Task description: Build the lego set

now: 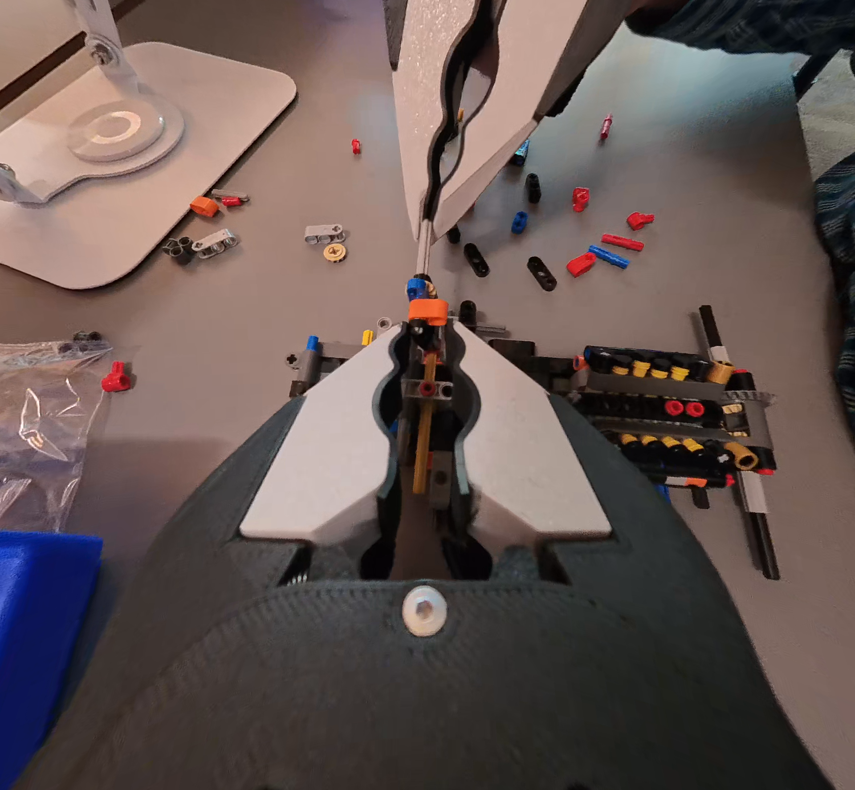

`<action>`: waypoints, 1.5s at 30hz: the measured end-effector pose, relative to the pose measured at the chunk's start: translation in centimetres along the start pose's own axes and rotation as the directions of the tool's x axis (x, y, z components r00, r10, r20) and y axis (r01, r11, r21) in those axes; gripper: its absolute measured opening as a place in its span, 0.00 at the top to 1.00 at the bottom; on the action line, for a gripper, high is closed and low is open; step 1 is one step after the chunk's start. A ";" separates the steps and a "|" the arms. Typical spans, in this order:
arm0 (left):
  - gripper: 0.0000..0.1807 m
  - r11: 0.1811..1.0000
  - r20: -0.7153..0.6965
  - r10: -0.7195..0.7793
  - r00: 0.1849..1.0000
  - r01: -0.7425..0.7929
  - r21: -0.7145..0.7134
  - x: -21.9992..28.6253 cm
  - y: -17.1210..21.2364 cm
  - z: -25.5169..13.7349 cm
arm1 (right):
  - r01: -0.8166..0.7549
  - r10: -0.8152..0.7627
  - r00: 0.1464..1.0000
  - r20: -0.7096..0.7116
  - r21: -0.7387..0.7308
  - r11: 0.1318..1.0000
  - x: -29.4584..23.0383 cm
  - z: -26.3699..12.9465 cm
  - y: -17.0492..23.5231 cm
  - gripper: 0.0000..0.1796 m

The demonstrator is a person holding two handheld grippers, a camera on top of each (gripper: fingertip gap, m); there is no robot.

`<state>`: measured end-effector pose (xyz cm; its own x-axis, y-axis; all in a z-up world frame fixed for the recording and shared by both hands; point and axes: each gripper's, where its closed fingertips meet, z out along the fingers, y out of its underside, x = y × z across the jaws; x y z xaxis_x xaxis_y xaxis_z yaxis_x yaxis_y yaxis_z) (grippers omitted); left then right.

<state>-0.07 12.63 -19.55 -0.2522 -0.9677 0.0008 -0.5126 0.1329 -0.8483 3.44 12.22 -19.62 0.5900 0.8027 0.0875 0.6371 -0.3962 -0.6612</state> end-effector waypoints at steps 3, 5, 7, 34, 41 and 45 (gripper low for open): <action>0.93 0.999 0.002 0.032 0.999 -0.032 -0.010 -0.1 0.0 0.0 | 0.010 -0.010 1.000 -0.013 -0.018 1.000 0.1 0.0 0.0 1.00; 0.94 0.998 0.005 0.055 0.998 -0.055 -0.011 -0.1 0.0 0.0 | 0.016 -0.017 1.000 -0.017 -0.031 0.999 0.1 0.0 -0.1 1.00; 0.94 0.997 0.009 0.078 0.997 -0.078 -0.018 -0.1 0.0 0.1 | 0.033 -0.034 0.999 -0.026 -0.052 0.998 0.2 -0.1 0.0 1.00; 0.96 0.994 0.024 0.105 0.994 -0.105 -0.017 0.4 0.0 0.4 | 0.312 -0.297 0.950 0.097 -0.234 0.921 0.0 0.1 0.6 1.00; 0.97 0.994 0.020 0.105 0.994 -0.105 -0.018 0.4 0.0 0.4 | 0.347 -0.324 0.937 0.130 -0.247 0.905 0.0 0.0 0.5 1.00; 0.97 0.994 0.016 0.105 0.994 -0.105 -0.018 0.4 0.1 0.3 | 0.365 -0.340 0.930 0.139 -0.251 0.896 -0.1 0.1 0.5 1.00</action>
<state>0.08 12.17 -19.77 -0.2917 -0.9516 -0.0970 -0.4982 0.2377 -0.8338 3.63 11.99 -20.02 0.2632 0.9432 0.2025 0.9110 -0.1739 -0.3739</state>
